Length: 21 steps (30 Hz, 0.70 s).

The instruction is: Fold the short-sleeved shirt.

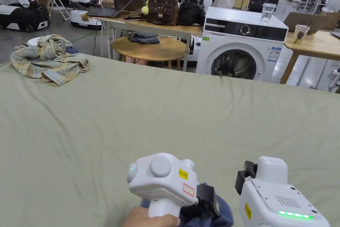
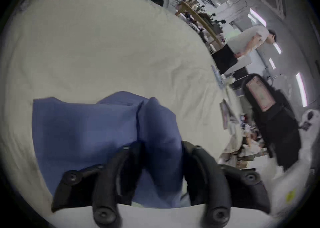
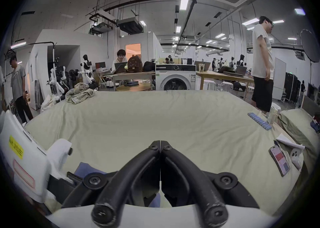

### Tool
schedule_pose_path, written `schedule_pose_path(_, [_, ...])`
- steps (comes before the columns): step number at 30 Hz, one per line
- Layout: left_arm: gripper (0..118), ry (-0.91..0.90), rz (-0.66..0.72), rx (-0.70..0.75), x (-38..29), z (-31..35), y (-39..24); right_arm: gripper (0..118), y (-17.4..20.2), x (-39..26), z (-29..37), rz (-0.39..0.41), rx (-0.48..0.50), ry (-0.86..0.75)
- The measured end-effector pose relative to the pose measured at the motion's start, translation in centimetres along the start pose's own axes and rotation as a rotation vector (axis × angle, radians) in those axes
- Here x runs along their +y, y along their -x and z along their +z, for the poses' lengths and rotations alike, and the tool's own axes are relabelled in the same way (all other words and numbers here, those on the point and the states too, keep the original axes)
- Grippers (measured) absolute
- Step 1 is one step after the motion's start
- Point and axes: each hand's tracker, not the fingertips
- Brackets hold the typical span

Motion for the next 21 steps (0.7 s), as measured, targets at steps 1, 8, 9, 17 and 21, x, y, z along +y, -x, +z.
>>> schedule_pose_path(1, [55, -0.005, -0.014, 0.006, -0.1, 0.8, 0.1, 0, 0.0, 0.0, 0.0, 0.002, 0.001, -0.002])
schedule_pose_path(8, [49, -0.121, -0.030, -0.030, 0.0, 4.3, 0.9, 0, -0.6, 0.2, 0.3, -0.001, -0.006, -0.012])
schedule_pose_path(9, [31, -0.115, -0.022, -0.034, 0.1, 3.8, 1.3, 0, -0.7, 0.2, 0.3, -0.004, -0.009, -0.011])
schedule_pose_path(17, [3, 0.025, 0.065, -0.138, 0.1, -5.2, 2.5, 0, -1.3, -0.3, 0.2, -0.007, -0.022, 0.001])
schedule_pose_path(21, [0, 0.004, 0.097, -0.124, -0.3, -7.8, 3.5, 0, -1.5, -0.3, 0.2, -0.014, -0.027, 0.005])
